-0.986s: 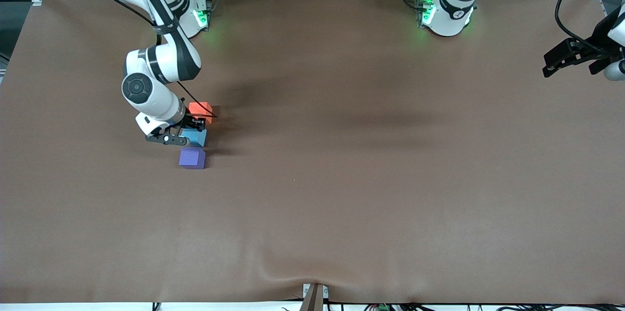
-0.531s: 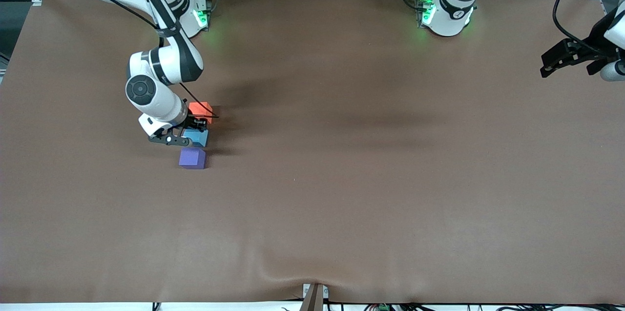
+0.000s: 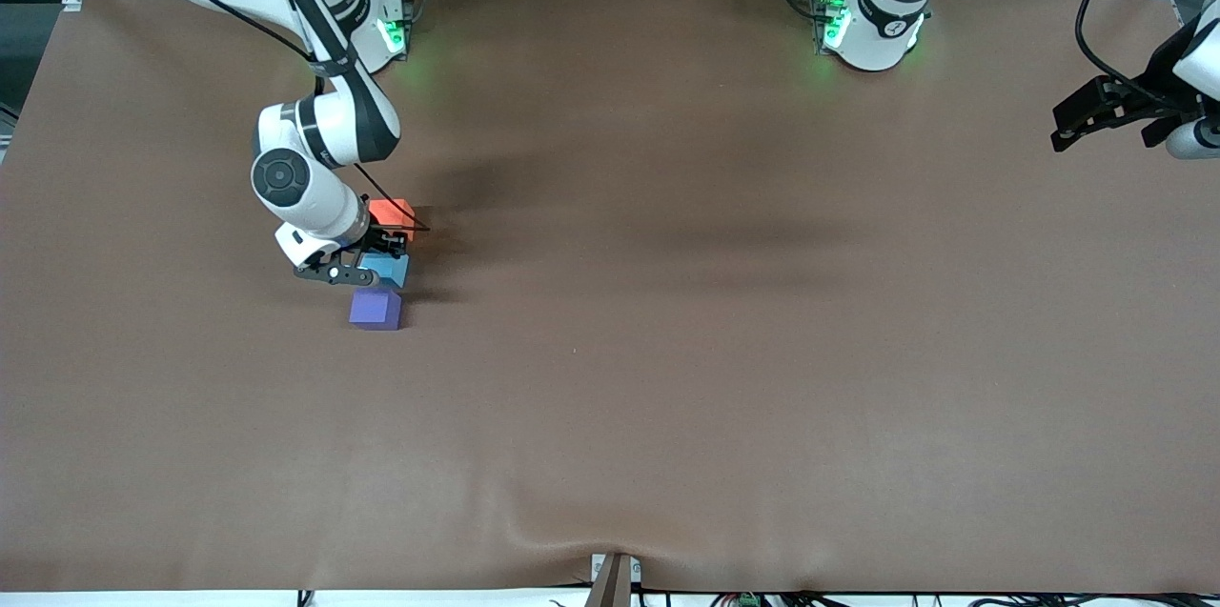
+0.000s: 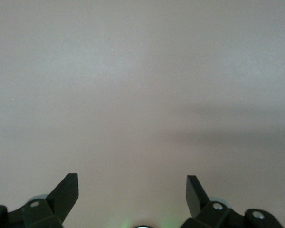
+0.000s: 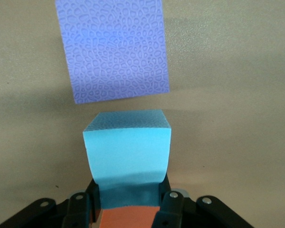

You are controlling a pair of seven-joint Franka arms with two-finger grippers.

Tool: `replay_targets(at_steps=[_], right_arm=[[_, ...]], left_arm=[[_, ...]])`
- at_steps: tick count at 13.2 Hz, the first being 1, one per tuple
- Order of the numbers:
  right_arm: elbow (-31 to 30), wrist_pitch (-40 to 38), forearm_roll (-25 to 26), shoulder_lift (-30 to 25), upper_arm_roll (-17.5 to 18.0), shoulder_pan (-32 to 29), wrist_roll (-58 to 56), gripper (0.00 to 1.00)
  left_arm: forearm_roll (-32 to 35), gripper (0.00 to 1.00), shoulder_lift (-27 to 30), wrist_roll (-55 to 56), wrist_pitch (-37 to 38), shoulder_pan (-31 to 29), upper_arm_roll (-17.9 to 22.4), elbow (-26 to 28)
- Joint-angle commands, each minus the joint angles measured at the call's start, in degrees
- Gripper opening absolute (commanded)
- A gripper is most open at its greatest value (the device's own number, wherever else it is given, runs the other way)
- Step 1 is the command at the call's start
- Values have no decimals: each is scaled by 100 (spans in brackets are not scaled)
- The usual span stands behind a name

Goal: Place blue block between orange and purple blocks
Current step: 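Lower the blue block between the orange and purple blocks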

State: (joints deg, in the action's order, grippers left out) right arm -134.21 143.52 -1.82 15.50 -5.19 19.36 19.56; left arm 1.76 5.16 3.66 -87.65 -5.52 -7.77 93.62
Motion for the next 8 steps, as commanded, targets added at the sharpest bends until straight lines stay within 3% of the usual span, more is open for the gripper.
replay_targets(at_steps=[1,5,8], right_arm=[[-53,89,112,5,45,-81,47,100],[61,-165,112,-29,45,-108,48,100],[385,-831,112,-213,45,-108,48,100]], left_arm=[[-114,100,-7,74,20,-20,-23,-20],[-114,100,2,74,20,-37,-23,-20],[-114,100,2,74,20,-55,-23,-20]])
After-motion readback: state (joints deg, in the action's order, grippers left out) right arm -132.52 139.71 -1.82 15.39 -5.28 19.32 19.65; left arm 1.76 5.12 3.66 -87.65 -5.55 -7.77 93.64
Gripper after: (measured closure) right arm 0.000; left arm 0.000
